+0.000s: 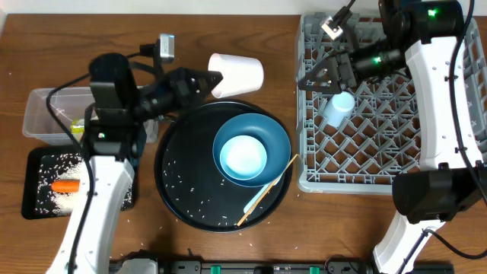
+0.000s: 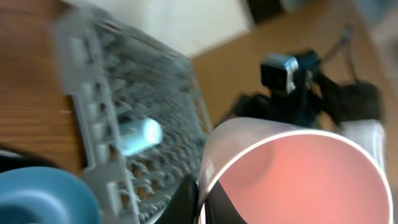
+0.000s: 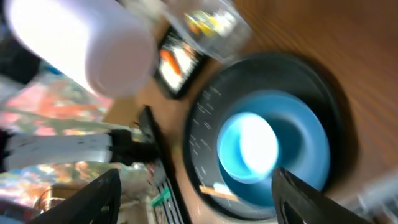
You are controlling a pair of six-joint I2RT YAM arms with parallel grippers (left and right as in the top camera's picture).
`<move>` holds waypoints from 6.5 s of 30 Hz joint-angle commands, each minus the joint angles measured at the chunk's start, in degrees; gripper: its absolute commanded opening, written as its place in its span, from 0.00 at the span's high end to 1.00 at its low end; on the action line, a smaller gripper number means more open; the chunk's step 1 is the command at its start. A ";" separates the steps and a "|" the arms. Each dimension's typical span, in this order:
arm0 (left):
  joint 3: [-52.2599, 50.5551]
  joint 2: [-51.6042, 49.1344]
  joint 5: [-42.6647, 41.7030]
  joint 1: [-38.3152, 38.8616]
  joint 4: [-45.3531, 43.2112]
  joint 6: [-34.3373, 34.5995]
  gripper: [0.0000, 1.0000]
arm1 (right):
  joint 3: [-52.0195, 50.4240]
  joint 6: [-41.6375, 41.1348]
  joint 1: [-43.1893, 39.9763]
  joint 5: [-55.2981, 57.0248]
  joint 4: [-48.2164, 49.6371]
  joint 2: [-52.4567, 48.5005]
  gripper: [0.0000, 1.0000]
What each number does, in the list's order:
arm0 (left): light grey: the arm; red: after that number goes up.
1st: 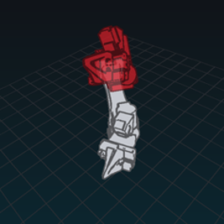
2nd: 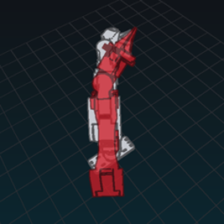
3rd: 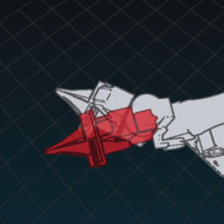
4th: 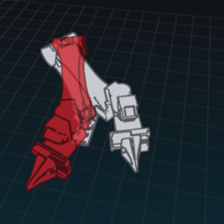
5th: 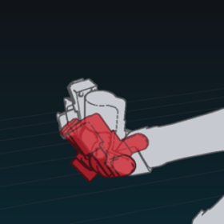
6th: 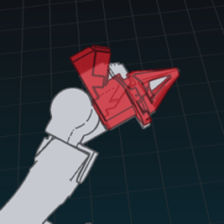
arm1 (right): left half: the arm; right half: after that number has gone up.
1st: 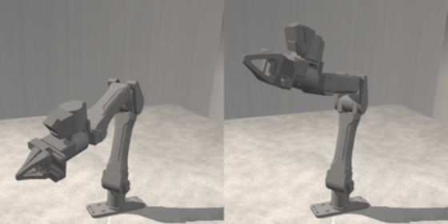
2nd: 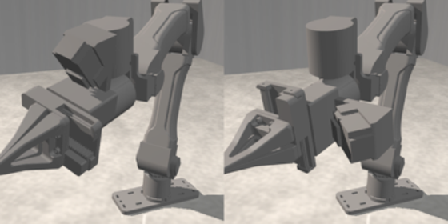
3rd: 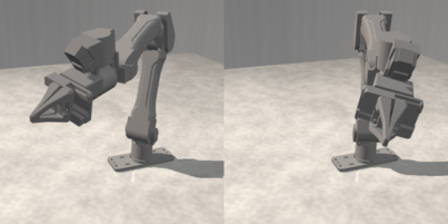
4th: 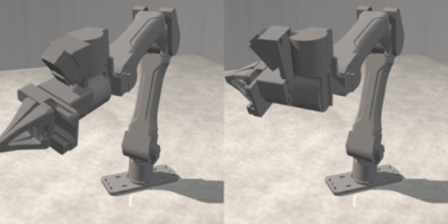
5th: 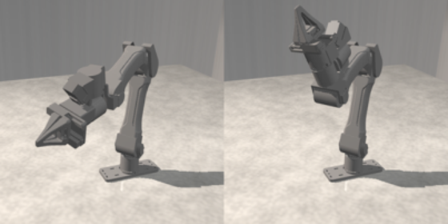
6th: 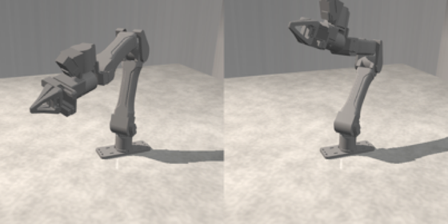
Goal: Sort waste into correct bins and load items into the dishwasher rack
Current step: 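Lift the pink cup up and toward the right gripper, then close the right gripper on the pink cup held by the left gripper, then release the left gripper and carry the pink cup right into the rack, then lower the pink cup into the rack and open the right gripper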
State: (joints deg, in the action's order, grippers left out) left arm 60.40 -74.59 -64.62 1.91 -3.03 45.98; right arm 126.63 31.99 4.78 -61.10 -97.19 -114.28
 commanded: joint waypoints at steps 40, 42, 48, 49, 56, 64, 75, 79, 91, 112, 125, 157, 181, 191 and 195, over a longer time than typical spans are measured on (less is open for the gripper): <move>0.85 -6.10 -17.05 0.68 -11.50 4.35 0.94 | 0.04 20.37 12.68 -14.43 2.95 0.85 0.30; 0.85 -6.10 -17.05 0.68 -11.50 4.35 0.94 | 0.04 20.35 12.94 -14.10 3.13 0.79 0.33; 0.85 -6.10 -17.05 0.68 -11.52 4.33 0.94 | 0.04 20.37 13.46 -13.73 3.56 0.74 0.34; 0.85 -6.10 -17.05 0.68 -11.52 4.33 0.94 | 0.04 20.37 13.60 -13.73 3.74 0.74 0.34; 0.85 -6.10 -17.05 0.68 -11.52 4.33 0.94 | 0.04 20.37 13.86 -13.70 3.98 0.74 0.40; 0.85 -6.10 -17.59 0.68 -11.41 4.35 0.94 | 0.04 20.37 14.03 -13.75 4.81 0.74 0.76; 0.81 -6.10 -19.98 0.70 -11.08 4.35 0.94 | 0.04 20.35 14.19 -16.92 6.56 0.74 0.56; 0.81 -6.10 -19.32 0.92 -11.28 4.68 0.94 | 0.04 20.37 15.02 -16.76 6.93 0.74 0.48; 0.81 -6.10 -16.83 5.18 -25.81 15.65 0.94 | 0.04 20.33 15.87 -16.68 8.28 0.74 0.39; -1.18 -6.29 -17.25 5.20 -17.31 9.90 0.94 | 0.04 18.82 12.85 -18.93 8.24 0.76 0.49; -1.18 -6.29 -17.25 8.24 -8.37 2.89 0.94 | 0.04 18.01 10.99 -21.92 10.10 0.76 0.50; -1.18 -6.29 -14.16 1.95 -5.33 -0.17 0.94 | 0.09 -10.56 5.88 -3.54 22.91 8.66 0.53; -1.18 -6.29 32.04 1.86 31.01 -18.32 0.83 | -0.76 -41.62 -11.15 63.01 -0.11 9.16 0.57; -1.18 -6.29 34.23 1.86 31.06 -18.32 0.09 | -9.94 -41.29 -16.94 63.45 -0.09 9.16 0.58; -1.18 -6.29 34.23 1.86 31.06 -18.32 0.02 | -16.39 -41.16 -18.80 63.47 2.08 9.16 0.60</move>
State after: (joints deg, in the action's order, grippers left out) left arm 59.22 -80.88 -31.24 4.12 28.08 28.38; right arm 113.23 -8.64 -12.71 1.54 -96.05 -105.89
